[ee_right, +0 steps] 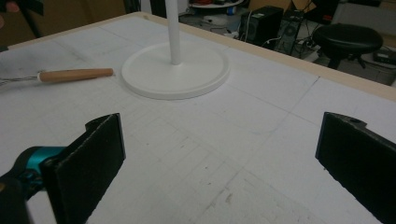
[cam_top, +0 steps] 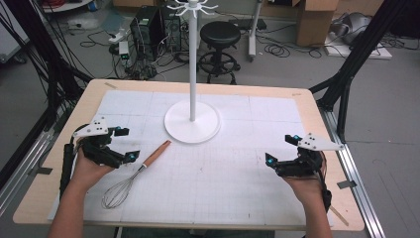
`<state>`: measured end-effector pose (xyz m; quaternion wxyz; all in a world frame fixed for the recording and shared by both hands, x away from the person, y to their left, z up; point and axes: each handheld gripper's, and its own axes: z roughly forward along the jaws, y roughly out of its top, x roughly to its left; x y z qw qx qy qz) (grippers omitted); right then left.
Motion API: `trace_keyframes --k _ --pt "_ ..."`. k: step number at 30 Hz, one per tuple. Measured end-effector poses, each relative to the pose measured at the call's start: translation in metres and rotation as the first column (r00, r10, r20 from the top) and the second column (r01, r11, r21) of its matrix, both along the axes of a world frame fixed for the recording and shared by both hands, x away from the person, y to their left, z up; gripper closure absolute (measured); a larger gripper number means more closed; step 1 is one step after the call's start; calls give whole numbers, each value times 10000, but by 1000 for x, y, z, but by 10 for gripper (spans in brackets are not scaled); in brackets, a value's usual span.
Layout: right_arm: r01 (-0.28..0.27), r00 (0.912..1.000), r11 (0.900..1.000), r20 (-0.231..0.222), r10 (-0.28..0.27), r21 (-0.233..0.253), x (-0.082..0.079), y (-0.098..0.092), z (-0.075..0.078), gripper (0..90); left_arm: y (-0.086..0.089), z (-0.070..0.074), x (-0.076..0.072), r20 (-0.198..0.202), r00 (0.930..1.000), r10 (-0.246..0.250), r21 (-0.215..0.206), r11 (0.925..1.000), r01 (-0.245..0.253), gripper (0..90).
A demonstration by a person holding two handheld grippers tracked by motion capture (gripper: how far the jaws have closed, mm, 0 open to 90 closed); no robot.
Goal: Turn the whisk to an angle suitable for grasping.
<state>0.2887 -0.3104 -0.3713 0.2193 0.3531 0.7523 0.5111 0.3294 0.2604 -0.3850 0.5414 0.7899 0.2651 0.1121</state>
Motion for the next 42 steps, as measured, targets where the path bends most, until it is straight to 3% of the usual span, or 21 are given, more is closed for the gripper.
trace_keyframes --k 6,12,16,28,33,35,42 --pt "-65 9998 9998 -187 62 -177 2 1 -6 3 -2 -1 1 -96 9999 61 74 10000 -61 17" --pt "-50 10000 9998 -69 49 -206 -3 2 -2 3 0 3 -1 -60 9999 149 -6 9999 -149 17" --pt "6 10000 9998 -65 -8 -222 -2 2 -2 3 1 3 0 -126 9992 381 130 9992 -379 17" --pt "-58 9999 9996 -105 55 -262 0 3 -3 3 -8 6 4 -418 9982 428 518 9978 -406 17" --pt "-54 9999 9993 -131 49 -363 1 5 -3 3 -17 9 14 -952 9940 538 1359 9899 -406 17" --pt "-89 9999 9994 -139 85 -330 2 5 -3 3 -21 14 17 -926 9944 514 1673 9853 -354 17" --pt "-61 9999 9999 -106 60 -148 1 1 -1 3 -32 21 20 -1037 9936 439 1987 9798 -225 17"
